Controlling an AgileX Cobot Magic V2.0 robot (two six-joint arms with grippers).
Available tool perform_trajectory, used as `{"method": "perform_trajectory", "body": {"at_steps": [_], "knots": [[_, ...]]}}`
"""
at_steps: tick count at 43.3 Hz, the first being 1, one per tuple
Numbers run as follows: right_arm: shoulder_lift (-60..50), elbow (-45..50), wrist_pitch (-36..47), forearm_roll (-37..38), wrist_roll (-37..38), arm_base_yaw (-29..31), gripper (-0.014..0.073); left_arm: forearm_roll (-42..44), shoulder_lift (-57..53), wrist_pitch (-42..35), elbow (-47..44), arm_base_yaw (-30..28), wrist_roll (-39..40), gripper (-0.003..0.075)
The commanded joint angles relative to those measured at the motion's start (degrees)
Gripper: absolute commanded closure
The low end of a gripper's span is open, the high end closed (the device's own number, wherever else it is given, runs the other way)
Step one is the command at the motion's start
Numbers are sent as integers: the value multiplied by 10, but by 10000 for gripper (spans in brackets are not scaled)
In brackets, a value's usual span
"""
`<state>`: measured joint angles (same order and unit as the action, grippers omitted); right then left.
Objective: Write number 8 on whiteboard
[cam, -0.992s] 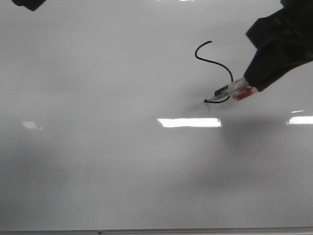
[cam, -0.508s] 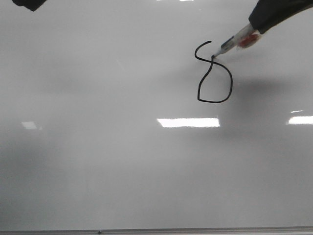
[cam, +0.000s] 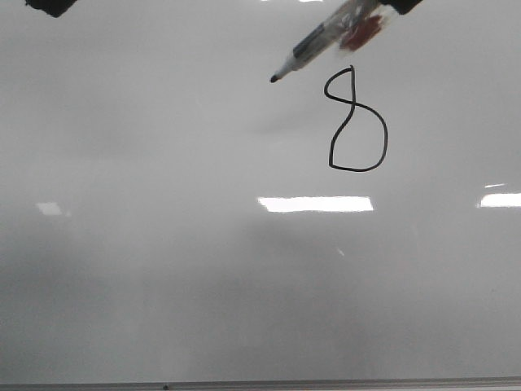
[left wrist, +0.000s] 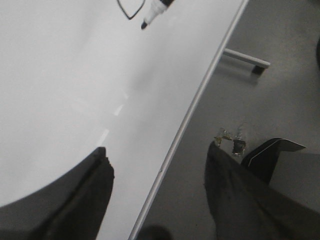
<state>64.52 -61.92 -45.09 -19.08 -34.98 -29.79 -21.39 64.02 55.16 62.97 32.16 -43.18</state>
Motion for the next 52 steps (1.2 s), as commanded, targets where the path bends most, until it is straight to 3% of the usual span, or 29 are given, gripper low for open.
{"method": "perform_trajectory", "body": {"at_steps": [1,7,16,22,37,52], "knots": [[-39,-15,-14,-7,-30,-22,691,-80,-5,-13,20,20,-66,312],[-62,-15,-59,-10,-31,-37,691,-122,19,-18,20,58,-129,312],[-64,-15,-120,-63,-65,-38,691,-123,78,-83,20,125,-147,312],[-64,-15,-117,-87,-80,-38,691,-123,110,-128,22,161,-152,312],[-64,-15,-138,-86,-84,-38,691,-130,120,-150,22,181,-160,317],[-64,-15,-143,-86,-84,-38,688,-132,120,-150,22,181,-160,582]]}}
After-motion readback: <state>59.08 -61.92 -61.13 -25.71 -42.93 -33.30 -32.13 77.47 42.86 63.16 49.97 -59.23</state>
